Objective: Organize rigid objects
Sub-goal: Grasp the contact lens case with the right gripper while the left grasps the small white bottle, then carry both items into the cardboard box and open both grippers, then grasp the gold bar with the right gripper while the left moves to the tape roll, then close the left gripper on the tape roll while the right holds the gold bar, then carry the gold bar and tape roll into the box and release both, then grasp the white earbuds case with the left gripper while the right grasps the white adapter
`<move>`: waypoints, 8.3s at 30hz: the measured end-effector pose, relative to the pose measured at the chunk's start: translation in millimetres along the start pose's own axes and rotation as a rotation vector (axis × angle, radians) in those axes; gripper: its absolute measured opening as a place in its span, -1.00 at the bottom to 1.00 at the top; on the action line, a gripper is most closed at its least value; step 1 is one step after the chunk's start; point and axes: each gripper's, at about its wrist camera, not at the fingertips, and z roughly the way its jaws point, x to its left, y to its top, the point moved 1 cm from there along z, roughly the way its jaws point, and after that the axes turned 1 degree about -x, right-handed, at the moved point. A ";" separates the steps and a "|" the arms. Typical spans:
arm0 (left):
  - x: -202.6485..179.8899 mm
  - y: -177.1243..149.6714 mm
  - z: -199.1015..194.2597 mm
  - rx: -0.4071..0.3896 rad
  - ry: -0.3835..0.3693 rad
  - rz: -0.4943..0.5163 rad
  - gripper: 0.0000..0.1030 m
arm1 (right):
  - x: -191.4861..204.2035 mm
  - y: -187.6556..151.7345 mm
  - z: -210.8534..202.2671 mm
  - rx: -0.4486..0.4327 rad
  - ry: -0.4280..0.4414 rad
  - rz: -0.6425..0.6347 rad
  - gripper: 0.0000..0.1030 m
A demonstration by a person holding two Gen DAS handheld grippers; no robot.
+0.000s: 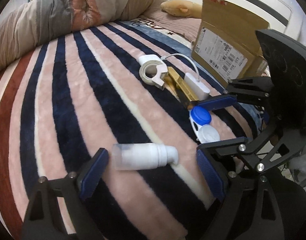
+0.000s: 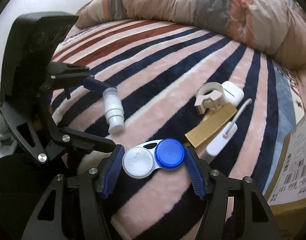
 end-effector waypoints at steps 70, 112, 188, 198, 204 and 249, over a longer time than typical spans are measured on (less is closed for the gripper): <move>-216.6 263.9 34.7 0.007 0.045 0.275 0.26 | -126.2 -57.8 -199.7 -0.287 -0.492 0.220 0.32; 46.0 71.3 -14.8 -0.169 0.122 -0.145 0.53 | -29.3 31.7 10.5 -0.012 -0.294 0.297 -0.35; -69.4 89.2 -103.9 -0.271 0.204 0.090 -0.22 | -36.6 23.7 -181.0 -0.452 -0.403 0.212 -0.74; -168.0 169.5 -83.7 -0.275 0.114 0.230 -0.22 | -127.4 -35.3 -175.4 -0.236 -0.574 0.349 -0.74; -208.5 201.5 -46.9 -0.212 0.085 0.290 -0.22 | -142.5 -47.5 -161.9 -0.143 -0.642 0.308 -0.74; -62.0 155.5 -78.6 -0.206 0.287 0.074 0.28 | -37.7 22.2 -170.4 -0.386 -0.361 0.181 -0.58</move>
